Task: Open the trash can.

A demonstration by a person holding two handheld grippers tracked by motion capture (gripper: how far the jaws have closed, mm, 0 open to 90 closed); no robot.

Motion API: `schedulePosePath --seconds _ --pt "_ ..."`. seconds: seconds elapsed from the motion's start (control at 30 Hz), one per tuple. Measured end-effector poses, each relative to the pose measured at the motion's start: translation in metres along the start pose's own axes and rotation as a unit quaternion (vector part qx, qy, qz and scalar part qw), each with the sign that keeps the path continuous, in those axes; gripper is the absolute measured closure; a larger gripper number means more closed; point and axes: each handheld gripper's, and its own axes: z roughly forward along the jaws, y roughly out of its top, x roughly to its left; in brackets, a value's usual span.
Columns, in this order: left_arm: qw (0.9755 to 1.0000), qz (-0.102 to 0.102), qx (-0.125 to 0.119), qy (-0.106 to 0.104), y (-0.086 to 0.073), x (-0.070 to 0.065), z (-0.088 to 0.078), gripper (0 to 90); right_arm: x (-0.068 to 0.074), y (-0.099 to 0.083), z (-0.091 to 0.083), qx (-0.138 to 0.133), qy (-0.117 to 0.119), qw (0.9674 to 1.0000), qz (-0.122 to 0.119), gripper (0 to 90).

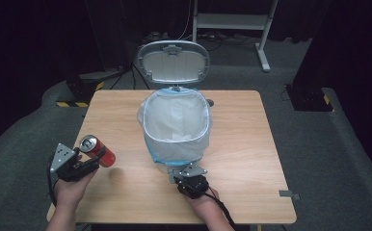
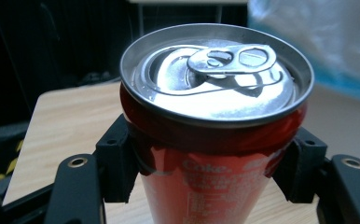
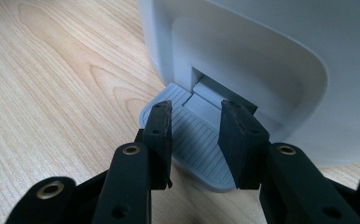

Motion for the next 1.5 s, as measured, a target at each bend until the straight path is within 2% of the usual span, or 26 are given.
schedulePosePath --seconds 0.13,0.2,0.43,0.53,0.63,0.8,0.83,0.87,0.93,1.03,1.2,1.5 --pt "0.9998 0.004 -0.018 -0.012 0.006 -0.006 -0.006 34.3 0.000 0.000 0.000 0.000 0.000 1.0000 0.000 64.4" --pt "0.9991 0.012 -0.030 -0.025 0.014 -0.013 -0.011 34.4 0.000 0.000 0.000 -0.001 0.001 1.0000 -0.001 64.4" --pt "0.9969 0.018 -0.068 -0.035 0.028 -0.028 -0.021 34.4 0.000 0.000 0.000 0.000 0.001 1.0000 0.000 64.3" --pt "0.9958 0.017 -0.084 -0.033 0.029 -0.033 -0.023 34.4 -0.002 0.000 0.000 0.000 0.005 1.0000 0.007 64.4" --pt "0.9951 0.024 -0.092 -0.027 0.035 -0.037 -0.024 34.4 -0.002 0.000 0.000 0.000 0.006 1.0000 0.006 64.3" --pt "0.9942 0.035 -0.098 -0.028 0.048 -0.043 -0.024 34.4 -0.001 0.000 0.000 0.001 0.005 1.0000 0.004 64.3" --pt "0.9937 0.041 -0.101 -0.028 0.055 -0.047 -0.024 34.4 -0.001 0.000 0.000 0.001 0.006 1.0000 0.006 64.3" --pt "0.9937 0.041 -0.101 -0.028 0.055 -0.047 -0.024 34.4 -0.001 0.000 0.000 0.001 0.006 1.0000 0.006 64.3" --pt "0.9922 0.054 -0.110 -0.026 0.067 -0.053 -0.024 34.4 -0.001 0.000 0.000 0.001 0.006 1.0000 0.005 64.3" --pt "0.9904 0.058 -0.123 -0.025 0.078 -0.056 -0.025 34.4 -0.001 0.000 0.000 0.001 0.003 1.0000 0.001 64.3" --pt "0.9880 0.062 -0.140 -0.022 0.093 -0.058 -0.026 34.4 -0.001 0.000 0.000 0.002 0.005 1.0000 0.005 64.3" --pt "0.9855 0.062 -0.155 -0.029 0.108 -0.064 -0.021 34.4 -0.001 0.000 0.000 0.003 0.005 1.0000 0.003 64.3"
